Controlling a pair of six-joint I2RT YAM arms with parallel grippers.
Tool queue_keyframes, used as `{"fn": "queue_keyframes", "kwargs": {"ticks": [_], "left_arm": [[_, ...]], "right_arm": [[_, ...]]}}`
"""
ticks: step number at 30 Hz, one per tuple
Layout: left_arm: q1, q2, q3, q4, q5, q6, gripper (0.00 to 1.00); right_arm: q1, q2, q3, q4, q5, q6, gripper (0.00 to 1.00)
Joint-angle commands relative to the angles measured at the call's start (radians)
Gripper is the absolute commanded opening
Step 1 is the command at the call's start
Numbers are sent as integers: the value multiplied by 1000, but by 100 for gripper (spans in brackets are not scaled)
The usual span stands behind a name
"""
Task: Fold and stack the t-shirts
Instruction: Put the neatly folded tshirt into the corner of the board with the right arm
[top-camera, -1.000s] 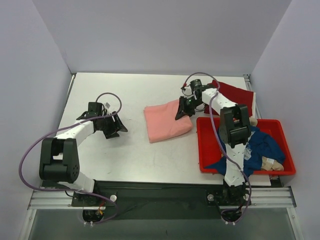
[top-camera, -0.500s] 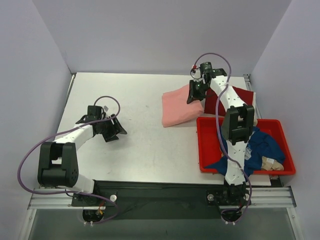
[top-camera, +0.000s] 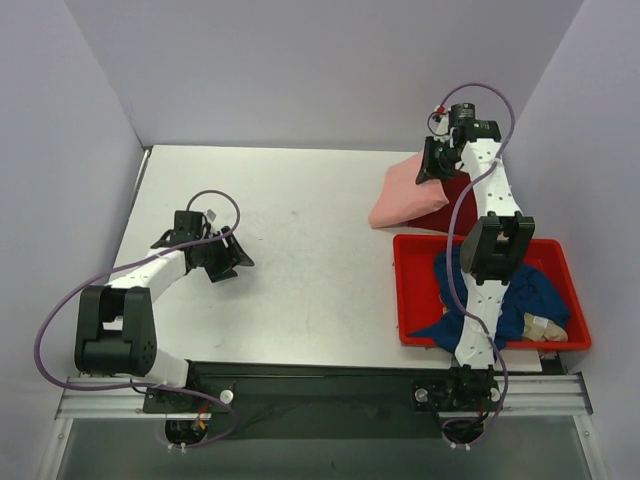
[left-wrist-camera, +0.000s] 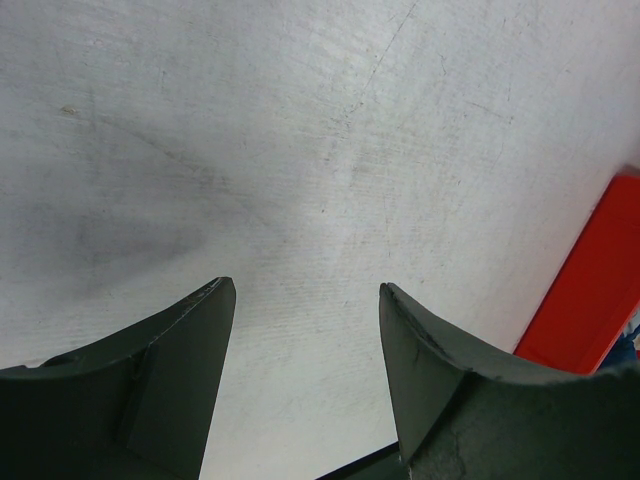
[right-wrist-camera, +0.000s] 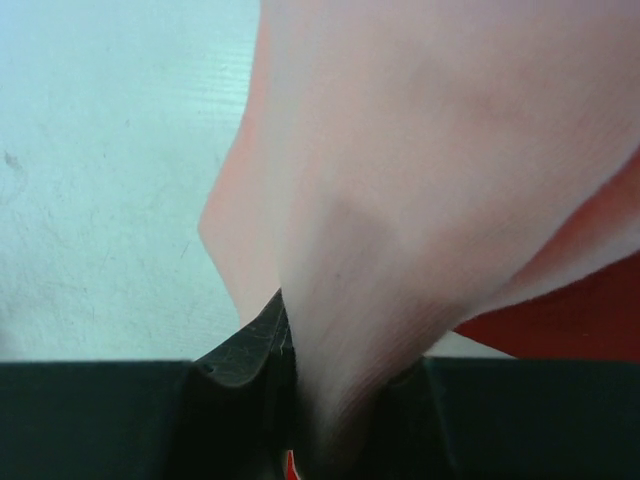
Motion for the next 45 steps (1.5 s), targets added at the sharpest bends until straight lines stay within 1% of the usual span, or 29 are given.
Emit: {"fn": "queue_keyframes", "kwargs": {"ticks": [1, 4, 7, 15, 30, 45], "left_arm": [[6, -32, 2, 31, 6, 1, 70], [6, -40, -4, 26, 3, 3, 70], [6, -46, -10, 28, 1, 4, 70], [5, -27, -6, 17, 10, 9, 70], [2, -58, -1, -3, 0, 12, 70], [-3, -81, -16, -20, -10, 7, 70]], "right_arm": [[-19, 21, 87, -72, 17, -23, 0], [-20, 12, 107, -76, 20, -34, 0], [-59, -3, 131, -79, 15, -43, 0], [-96, -28, 182, -89, -9, -50, 0], [-172, -57, 179, -98, -35, -53, 0], [-227, -51, 188, -98, -5, -53, 0]]}}
